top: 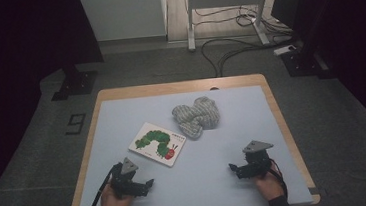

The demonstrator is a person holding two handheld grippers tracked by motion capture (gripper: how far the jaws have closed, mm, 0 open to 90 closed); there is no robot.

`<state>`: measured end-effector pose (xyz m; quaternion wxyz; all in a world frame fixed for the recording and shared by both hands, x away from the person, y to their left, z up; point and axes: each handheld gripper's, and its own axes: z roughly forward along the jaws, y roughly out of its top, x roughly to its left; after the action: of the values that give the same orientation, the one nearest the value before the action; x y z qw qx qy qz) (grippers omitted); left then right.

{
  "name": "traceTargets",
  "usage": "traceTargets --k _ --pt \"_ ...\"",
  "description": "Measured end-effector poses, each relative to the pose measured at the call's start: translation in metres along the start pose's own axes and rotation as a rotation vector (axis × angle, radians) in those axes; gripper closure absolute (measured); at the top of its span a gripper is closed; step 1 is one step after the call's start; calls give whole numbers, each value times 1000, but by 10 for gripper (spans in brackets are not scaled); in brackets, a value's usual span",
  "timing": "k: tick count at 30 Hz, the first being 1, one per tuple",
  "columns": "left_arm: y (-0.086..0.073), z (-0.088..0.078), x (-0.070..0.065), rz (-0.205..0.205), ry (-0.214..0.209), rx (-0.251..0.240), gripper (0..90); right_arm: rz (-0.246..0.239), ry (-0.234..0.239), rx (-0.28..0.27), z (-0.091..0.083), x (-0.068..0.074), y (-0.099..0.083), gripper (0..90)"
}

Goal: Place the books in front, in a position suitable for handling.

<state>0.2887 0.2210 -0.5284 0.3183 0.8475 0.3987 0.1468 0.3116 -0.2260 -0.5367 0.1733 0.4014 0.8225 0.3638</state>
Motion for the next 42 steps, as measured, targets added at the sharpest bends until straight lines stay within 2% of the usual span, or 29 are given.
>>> traceTargets --k 28,31,34,39,42 --pt "0 0 0 -1 -1 0 0 1 16 16 0 -2 2 69" --pt "0 0 0 -1 0 0 0 -6 14 43 0 -3 6 28" --pt "0 0 0 -1 -1 0 0 -9 4 39 -2 -4 9 20" --pt "0 0 0 -1 0 0 0 -24 0 -3 -8 -7 22 6" --pt "0 0 0 -1 -1 0 0 -27 5 -9 -7 -7 28 0"
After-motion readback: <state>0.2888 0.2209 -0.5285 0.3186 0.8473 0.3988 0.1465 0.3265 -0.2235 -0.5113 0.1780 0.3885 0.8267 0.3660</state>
